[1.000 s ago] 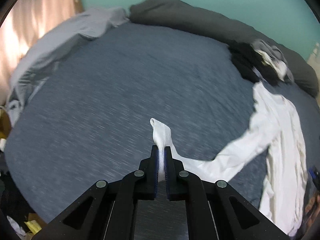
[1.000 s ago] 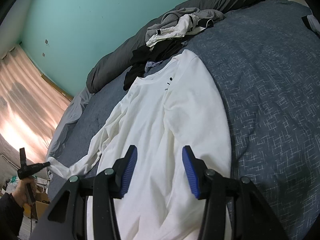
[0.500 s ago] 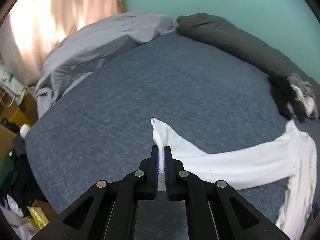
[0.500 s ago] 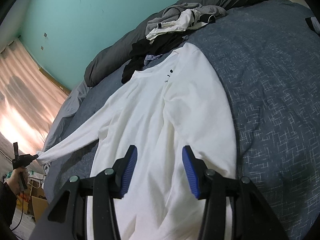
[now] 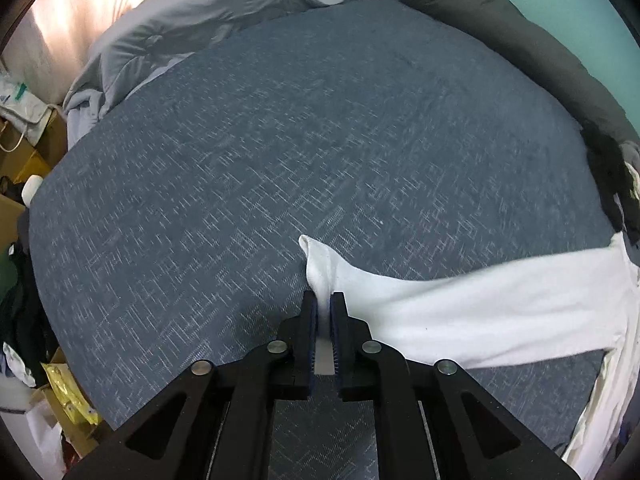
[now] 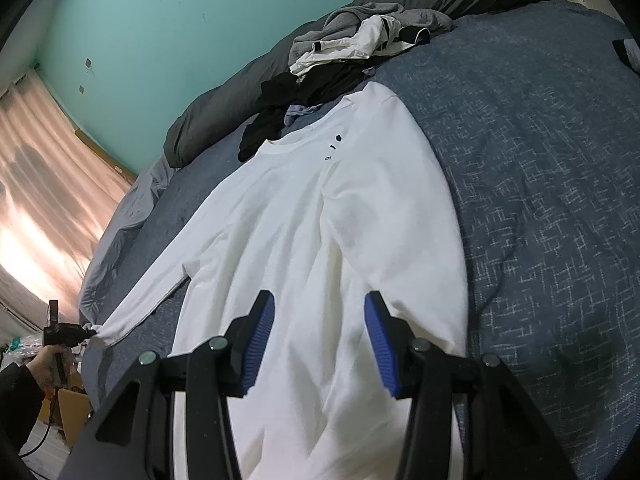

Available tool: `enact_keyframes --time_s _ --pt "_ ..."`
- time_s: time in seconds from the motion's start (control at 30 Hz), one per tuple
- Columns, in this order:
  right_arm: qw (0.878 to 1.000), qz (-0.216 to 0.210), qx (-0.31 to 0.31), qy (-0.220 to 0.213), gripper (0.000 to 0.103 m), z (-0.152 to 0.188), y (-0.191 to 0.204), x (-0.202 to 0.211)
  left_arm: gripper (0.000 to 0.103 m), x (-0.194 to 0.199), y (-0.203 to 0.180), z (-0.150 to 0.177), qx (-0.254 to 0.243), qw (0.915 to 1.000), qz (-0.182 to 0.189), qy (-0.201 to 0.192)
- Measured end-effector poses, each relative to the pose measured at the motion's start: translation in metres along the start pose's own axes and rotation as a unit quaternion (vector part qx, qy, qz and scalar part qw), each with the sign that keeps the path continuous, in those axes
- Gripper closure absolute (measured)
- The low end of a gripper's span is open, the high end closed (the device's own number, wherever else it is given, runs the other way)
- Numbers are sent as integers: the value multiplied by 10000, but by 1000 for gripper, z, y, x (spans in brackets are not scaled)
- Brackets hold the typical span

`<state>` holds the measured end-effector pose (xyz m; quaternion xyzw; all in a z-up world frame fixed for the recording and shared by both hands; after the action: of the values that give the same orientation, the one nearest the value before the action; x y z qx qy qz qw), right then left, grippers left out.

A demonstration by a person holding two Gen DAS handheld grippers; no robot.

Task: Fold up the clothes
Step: 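Release the sleeve flat on the bed with the left tool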

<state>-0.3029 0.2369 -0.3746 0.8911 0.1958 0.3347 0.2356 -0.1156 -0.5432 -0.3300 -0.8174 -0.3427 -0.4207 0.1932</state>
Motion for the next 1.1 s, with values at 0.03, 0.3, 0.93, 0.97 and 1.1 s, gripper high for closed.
enact_keyframes --time_s 0.03,0.3,0.93,0.97,1.1 --pt "10000 35 -8 -10 56 -1 -1 2 91 0 0 4 2 10000 11 41" --pt "9989 411 -228 75 56 -6 -13 26 68 42 -9 5 16 9987 489 -138" --pt "9811 651 413 1775 56 82 15 112 67 138 -137 79 -1539 9668 1984 -473" --pt "9798 647 471 1833 56 85 18 112 67 142 -142 84 -1582 9647 2051 -470" --pt "9721 686 751 2112 56 105 29 113 65 158 -163 100 -1758 9563 2288 -478"
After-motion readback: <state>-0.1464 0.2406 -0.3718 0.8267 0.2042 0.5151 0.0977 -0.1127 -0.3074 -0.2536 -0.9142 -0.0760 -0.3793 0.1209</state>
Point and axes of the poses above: each gripper's, at about its wrist camera, not at the fingertips, and x roughly against the way its jaws point, y to its left, z to its underside, the point moved 9 cm from there along -x, roughly the way its jaws point, and after that the axes turned 10 degrees about -y, right-handed, at the moved point
